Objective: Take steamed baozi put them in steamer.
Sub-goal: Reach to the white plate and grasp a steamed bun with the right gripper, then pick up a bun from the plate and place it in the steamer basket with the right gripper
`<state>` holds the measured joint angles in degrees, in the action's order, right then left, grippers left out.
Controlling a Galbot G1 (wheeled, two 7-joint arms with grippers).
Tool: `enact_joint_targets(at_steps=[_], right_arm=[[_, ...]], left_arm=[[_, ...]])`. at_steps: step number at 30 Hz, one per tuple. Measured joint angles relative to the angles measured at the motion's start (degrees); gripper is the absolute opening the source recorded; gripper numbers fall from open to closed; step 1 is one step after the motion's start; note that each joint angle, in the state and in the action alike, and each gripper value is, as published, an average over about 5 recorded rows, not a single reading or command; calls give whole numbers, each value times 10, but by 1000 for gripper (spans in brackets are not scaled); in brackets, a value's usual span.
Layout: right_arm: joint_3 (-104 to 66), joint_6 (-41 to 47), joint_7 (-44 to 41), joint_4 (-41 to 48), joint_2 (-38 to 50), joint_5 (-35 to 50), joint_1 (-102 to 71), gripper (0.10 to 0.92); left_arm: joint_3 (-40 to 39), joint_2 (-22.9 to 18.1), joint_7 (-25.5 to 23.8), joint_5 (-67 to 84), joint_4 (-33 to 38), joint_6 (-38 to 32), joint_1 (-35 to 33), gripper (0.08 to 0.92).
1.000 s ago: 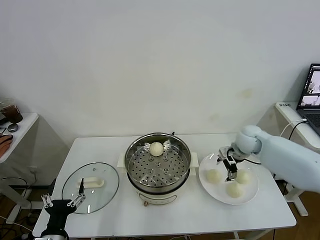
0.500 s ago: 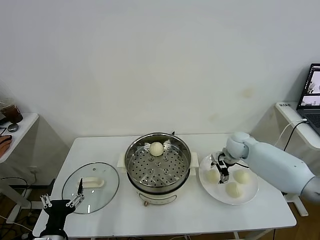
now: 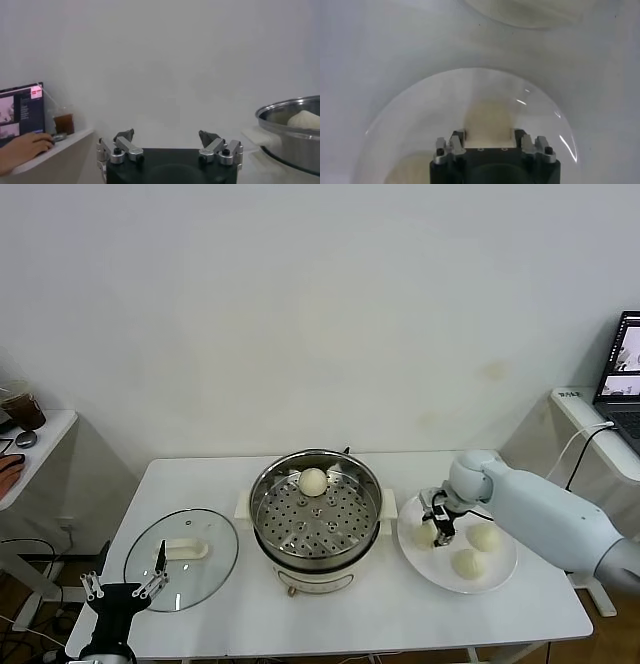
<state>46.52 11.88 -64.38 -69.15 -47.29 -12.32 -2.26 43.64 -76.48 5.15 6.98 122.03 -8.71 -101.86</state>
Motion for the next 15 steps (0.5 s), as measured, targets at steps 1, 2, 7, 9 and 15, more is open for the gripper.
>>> enact_joint_targets(at_steps=[1,2,7,9,15], right_arm=[[0,1,-1,-1,1,1,1,531],[0,2,-1,-2,3,3,2,516],[0,4,-3,-13,14,12,10,398],[1,6,-4,-19,21,17,15,377],[14,15,-9,-52,56,48,56,379]], left_arm=[[0,0,0,0,1,0,0,823],[0,1,0,0,2,0,-1,823],[-1,2,0,0,5,0,0,823],[-4,2,0,0,7,0,1,823],[-11,7,-1,0,9,2,7,823]])
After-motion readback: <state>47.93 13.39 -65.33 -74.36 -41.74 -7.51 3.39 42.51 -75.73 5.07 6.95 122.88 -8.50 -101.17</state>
